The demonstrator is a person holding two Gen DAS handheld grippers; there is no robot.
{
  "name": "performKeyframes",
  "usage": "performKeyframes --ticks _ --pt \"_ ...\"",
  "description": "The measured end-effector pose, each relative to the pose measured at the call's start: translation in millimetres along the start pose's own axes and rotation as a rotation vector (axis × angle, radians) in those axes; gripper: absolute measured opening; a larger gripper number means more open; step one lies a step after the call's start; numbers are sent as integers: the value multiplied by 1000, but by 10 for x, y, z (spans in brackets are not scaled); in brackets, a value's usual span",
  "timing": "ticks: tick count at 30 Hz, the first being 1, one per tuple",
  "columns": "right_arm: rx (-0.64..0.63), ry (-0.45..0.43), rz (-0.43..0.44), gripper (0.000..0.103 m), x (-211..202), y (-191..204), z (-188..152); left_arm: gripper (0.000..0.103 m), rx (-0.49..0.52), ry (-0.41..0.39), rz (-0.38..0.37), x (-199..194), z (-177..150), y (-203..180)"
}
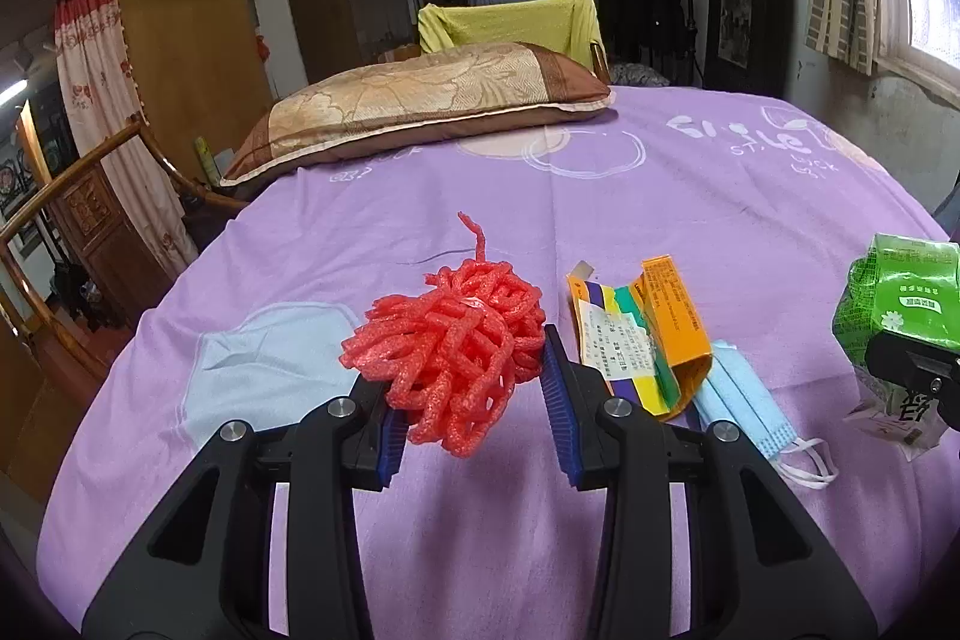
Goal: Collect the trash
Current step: 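Grasp the red foam tassel with left while right grasps the green packet, then carry the red tassel and green packet to the red wastebasket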
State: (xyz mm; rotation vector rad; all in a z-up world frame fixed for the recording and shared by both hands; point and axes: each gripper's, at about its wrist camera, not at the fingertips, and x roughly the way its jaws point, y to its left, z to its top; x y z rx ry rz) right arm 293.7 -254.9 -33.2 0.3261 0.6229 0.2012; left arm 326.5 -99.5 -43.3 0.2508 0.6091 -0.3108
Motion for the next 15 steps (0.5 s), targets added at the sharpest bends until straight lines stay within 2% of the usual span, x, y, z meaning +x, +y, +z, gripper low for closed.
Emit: performKeyframes --ticks 3,7,15 --pt "3 -10 18 19 -78 23 -18 40 -15 -7 -5 -100 -55 39" --pt "-1 -33 45 20 -229 70 -62 40 -90 -7 -56 -275 -115 178" --pt "-8 -74 88 21 -467 119 -148 40 -153 -12 -79 -683 -220 279"
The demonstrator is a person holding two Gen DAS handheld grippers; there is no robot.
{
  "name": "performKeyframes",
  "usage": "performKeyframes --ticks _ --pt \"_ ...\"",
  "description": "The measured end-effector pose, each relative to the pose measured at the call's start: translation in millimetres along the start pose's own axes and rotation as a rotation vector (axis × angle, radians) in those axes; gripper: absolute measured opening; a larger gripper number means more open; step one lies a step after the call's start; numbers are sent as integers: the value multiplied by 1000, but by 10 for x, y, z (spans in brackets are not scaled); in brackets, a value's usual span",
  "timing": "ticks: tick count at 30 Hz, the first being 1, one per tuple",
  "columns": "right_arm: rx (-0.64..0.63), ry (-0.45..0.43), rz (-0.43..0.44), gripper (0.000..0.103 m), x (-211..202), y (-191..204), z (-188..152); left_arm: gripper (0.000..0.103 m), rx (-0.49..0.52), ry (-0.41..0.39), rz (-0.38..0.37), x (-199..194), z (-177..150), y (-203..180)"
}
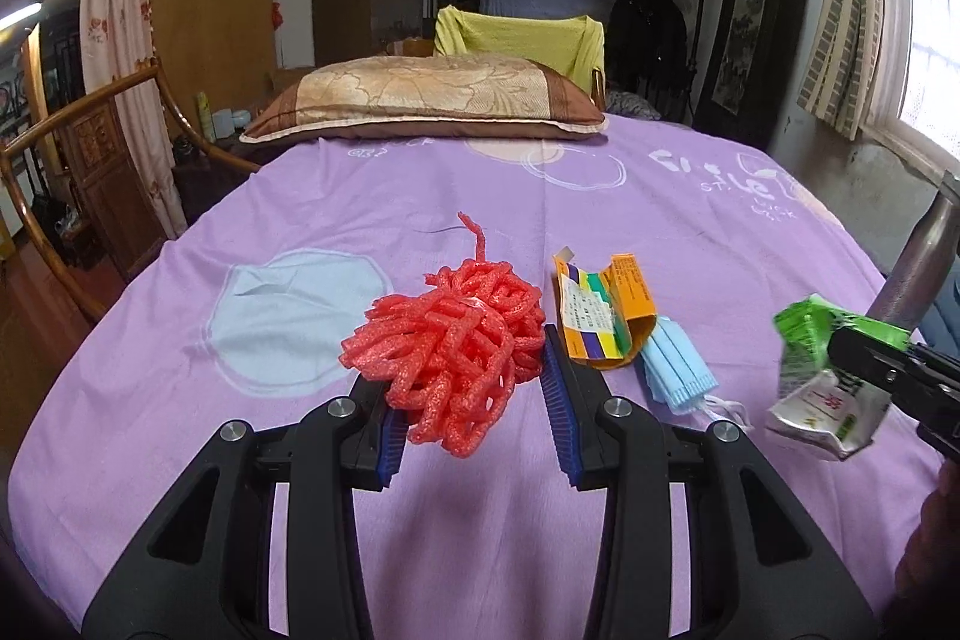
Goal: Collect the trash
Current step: 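Carry the red tassel and green packet to the red wastebasket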
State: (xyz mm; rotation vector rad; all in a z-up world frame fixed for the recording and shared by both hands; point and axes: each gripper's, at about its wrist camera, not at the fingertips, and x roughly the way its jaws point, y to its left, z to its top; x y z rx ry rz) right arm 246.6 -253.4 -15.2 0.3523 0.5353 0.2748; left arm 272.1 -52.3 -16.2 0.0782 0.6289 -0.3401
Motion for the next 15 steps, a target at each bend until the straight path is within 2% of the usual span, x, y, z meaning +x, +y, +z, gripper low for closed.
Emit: performKeyframes --ticks 2,4,7,15 --pt "-3 9 11 18 -5 -6 -32 40 6 -2 16 -105 -44 -18" --pt "6 31 18 11 22 -25 -74 40 6 4 35 -173 -83 -37" --pt "21 47 19 11 24 -46 -114 40 -7 2 48 -312 -155 -36" --pt "51 -4 81 11 -174 -77 -140 40 -45 -19 82 -667 -293 50"
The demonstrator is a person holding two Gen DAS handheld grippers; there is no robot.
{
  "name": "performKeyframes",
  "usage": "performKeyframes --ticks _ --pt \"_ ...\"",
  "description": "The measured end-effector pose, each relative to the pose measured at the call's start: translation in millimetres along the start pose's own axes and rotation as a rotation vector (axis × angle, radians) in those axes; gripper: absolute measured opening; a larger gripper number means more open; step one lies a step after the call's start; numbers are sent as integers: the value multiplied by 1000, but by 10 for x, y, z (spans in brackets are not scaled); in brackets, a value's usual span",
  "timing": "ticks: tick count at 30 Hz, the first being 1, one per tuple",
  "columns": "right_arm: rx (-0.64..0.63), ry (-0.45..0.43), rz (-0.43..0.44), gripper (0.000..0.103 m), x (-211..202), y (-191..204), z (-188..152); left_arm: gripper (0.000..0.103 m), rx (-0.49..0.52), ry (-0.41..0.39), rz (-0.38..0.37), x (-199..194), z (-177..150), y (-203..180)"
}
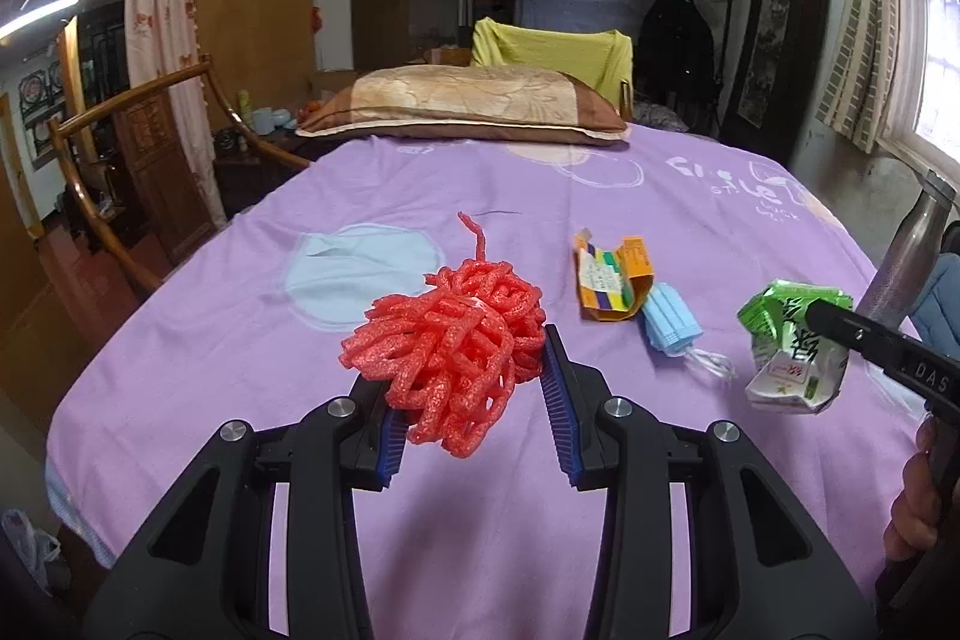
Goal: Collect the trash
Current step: 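Carry the red tassel and green packet to the red wastebasket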
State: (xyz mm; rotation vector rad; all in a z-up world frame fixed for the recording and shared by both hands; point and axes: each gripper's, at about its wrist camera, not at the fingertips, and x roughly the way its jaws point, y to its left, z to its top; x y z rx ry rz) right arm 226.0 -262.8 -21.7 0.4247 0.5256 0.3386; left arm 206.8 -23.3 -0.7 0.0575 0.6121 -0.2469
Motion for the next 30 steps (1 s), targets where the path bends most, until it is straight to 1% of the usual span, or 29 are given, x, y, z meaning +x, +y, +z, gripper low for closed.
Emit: performKeyframes --ticks 3,6,9,12,17,21,26,30 --pt "0 -26 11 11 -93 4 -21 40 -29 -1 15 -151 -49 152" --pt "15 -33 30 10 -181 -7 -42 40 -54 -10 35 -300 -92 310" --pt "40 -44 54 11 -296 -7 -47 40 -83 -20 60 -466 -138 513" --pt "29 -64 64 10 -427 79 -34 40 -101 -28 96 -624 -211 722" --pt "-25 -86 90 10 -584 374 -22 40 -147 -39 148 -885 -434 1111" --pt "-58 -88 123 10 -644 620 -26 40 -185 -28 195 -1051 -675 1420" --pt "-108 -67 175 10 -643 985 -75 40 -241 -10 250 -1222 -952 1831" --pt "-143 -30 221 10 -567 1279 -112 40 -301 13 291 -1323 -1243 2166"
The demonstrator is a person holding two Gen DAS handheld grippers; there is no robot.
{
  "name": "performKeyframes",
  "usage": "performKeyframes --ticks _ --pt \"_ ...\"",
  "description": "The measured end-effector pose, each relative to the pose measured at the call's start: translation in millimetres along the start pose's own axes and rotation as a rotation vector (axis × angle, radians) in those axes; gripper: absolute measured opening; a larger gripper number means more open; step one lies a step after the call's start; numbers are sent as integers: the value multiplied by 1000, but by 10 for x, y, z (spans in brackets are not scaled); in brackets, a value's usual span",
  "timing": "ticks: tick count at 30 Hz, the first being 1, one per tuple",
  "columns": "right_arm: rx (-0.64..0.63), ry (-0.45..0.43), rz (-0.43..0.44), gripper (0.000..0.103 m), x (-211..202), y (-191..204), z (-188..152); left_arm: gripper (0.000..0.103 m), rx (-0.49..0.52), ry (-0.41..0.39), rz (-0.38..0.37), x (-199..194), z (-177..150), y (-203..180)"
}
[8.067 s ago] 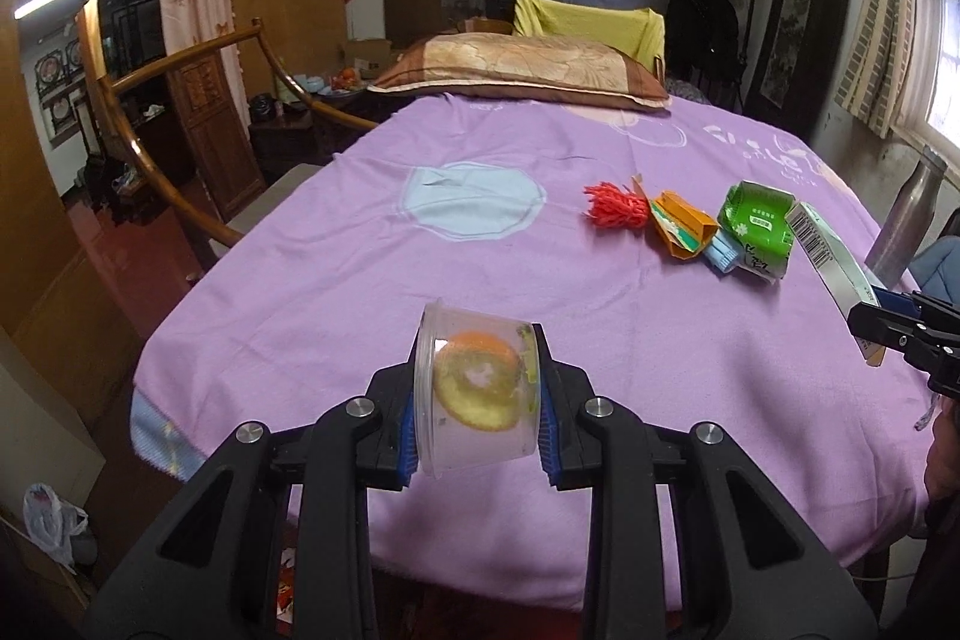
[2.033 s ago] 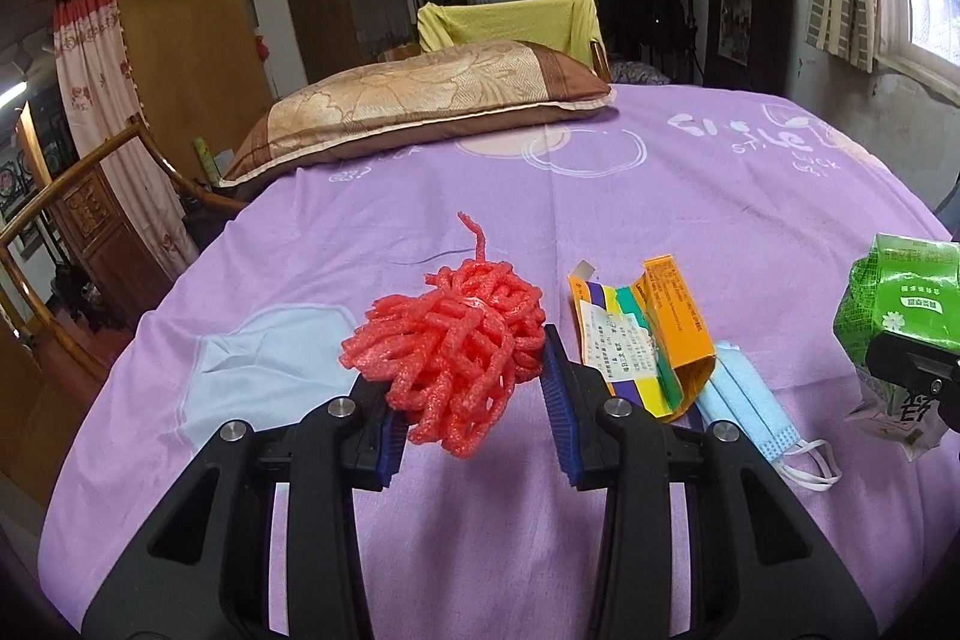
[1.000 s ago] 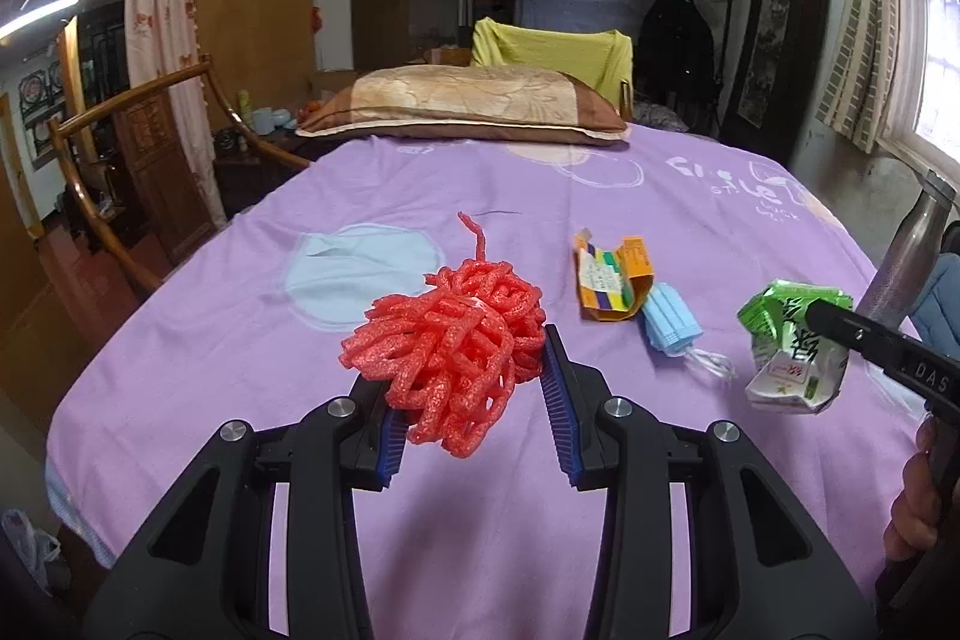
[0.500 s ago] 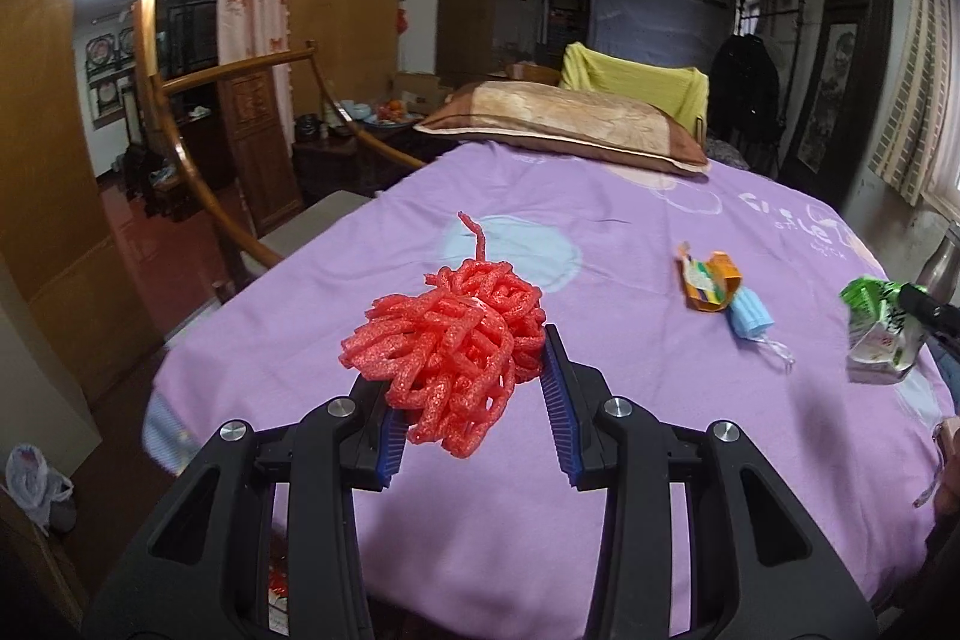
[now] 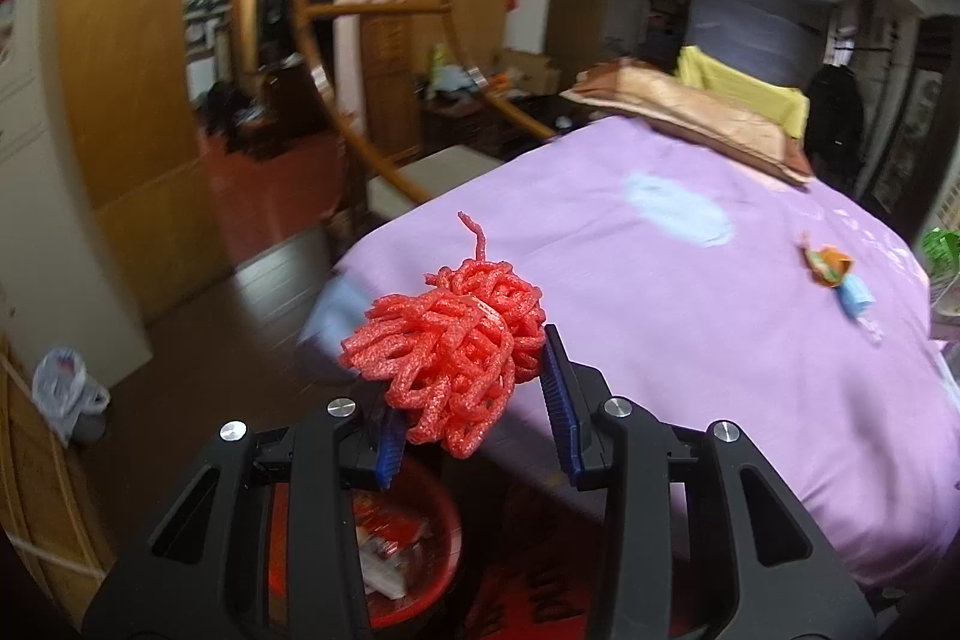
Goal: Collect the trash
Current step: 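Carry the red tassel and green packet to the red wastebasket, then open both grippers to drop tassel and packet into the wastebasket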
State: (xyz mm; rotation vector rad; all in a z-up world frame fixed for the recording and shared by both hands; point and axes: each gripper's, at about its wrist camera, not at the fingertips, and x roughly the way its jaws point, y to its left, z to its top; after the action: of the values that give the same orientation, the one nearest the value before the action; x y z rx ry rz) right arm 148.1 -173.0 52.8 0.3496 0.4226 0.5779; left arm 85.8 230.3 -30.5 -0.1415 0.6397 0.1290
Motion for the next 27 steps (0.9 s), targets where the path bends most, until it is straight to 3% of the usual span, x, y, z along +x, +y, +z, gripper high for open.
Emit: performKeyframes --ticks 6,10,12,15,27 --pt "-41 72 76 10 313 470 -50 41 -85 101 67 202 -475 632" --pt "-64 129 129 10 536 803 -124 47 -108 175 105 367 -744 916" --pt "-82 154 150 10 645 980 -159 67 -116 194 124 403 -836 1027" --pt "-109 196 186 10 798 1240 -236 86 -136 190 154 402 -928 1172" --pt "-198 428 337 10 1592 2192 -764 92 -202 169 261 376 -962 1623"
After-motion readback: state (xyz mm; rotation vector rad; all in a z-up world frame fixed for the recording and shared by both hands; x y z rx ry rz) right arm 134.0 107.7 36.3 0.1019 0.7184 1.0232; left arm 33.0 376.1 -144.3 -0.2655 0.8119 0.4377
